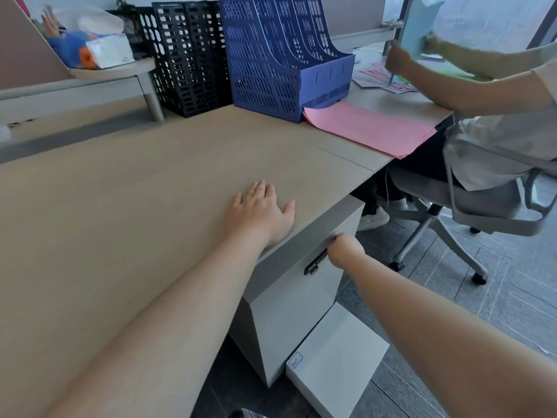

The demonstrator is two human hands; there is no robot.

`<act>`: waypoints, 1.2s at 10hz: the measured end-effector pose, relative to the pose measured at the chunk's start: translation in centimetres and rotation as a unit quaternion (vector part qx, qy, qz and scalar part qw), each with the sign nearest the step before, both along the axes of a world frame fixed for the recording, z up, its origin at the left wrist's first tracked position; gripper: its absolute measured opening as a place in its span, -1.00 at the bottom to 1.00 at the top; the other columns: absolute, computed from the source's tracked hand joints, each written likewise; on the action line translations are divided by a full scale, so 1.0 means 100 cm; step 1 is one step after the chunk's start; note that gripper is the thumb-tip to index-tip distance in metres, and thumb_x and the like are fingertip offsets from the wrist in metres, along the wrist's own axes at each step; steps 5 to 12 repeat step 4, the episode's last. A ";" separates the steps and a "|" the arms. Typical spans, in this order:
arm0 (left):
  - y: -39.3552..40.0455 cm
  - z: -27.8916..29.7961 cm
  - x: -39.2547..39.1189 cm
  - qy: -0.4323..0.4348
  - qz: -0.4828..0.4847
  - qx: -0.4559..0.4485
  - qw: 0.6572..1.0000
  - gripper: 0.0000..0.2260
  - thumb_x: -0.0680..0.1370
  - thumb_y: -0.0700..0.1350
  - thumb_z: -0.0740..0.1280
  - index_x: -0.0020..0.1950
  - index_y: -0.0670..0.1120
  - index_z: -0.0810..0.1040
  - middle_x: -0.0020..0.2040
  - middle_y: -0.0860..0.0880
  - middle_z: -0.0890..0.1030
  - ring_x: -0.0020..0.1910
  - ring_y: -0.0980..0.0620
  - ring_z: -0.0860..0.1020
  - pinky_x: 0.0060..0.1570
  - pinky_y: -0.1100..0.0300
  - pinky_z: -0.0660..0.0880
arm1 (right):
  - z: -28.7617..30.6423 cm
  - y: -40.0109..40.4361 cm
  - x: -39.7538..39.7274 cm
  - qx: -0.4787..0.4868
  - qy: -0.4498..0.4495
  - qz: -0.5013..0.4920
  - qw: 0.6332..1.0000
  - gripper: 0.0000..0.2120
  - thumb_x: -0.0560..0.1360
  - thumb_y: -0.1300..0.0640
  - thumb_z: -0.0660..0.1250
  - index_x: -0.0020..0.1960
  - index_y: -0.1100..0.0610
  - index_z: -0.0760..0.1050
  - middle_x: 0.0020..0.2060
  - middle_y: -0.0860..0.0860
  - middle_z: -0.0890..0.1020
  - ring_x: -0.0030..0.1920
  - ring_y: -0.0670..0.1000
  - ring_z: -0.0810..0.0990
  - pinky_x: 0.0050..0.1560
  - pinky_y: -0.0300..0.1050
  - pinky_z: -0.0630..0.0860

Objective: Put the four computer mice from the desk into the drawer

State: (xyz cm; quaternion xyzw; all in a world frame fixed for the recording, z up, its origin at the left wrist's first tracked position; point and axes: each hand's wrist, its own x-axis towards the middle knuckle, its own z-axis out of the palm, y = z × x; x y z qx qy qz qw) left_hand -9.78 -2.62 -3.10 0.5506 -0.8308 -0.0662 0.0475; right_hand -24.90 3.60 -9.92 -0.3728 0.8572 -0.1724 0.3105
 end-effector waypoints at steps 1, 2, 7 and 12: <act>0.001 0.000 0.001 0.001 0.002 -0.005 1.000 -0.38 0.61 0.20 -0.05 0.58 -0.11 0.04 0.60 -0.03 0.00 0.56 0.05 -0.05 0.51 0.03 -0.11 | 0.019 -0.001 0.002 0.120 0.123 0.136 0.976 -0.66 0.62 0.32 0.07 0.33 0.33 0.44 -0.14 0.12 0.55 -0.39 -0.05 0.25 -0.10 -0.23 0.45; 0.004 0.001 0.003 0.006 -0.004 0.001 1.000 -0.39 0.61 0.19 -0.06 0.58 -0.11 0.04 0.60 -0.03 0.01 0.56 0.05 -0.04 0.51 0.05 -0.11 | 0.020 -0.003 0.001 0.098 0.099 0.123 0.983 -0.72 0.61 0.32 0.06 0.13 0.27 0.53 -0.04 0.18 0.59 -0.27 0.02 0.34 0.04 -0.12 0.47; 0.004 -0.001 0.005 0.016 -0.006 -0.006 1.000 -0.40 0.61 0.18 -0.05 0.57 -0.11 0.05 0.60 -0.03 0.03 0.56 0.05 -0.03 0.50 0.07 -0.09 | 0.018 0.000 -0.006 0.087 0.031 0.051 0.994 -0.63 0.57 0.28 0.15 -0.39 0.10 0.19 -0.39 0.03 0.30 -0.42 -0.05 0.23 -0.16 -0.12 0.35; 0.004 -0.001 0.005 0.016 -0.006 -0.006 1.000 -0.40 0.61 0.18 -0.05 0.57 -0.11 0.05 0.60 -0.03 0.03 0.56 0.05 -0.03 0.50 0.07 -0.09 | 0.018 0.000 -0.006 0.087 0.031 0.051 0.994 -0.63 0.57 0.28 0.15 -0.39 0.10 0.19 -0.39 0.03 0.30 -0.42 -0.05 0.23 -0.16 -0.12 0.35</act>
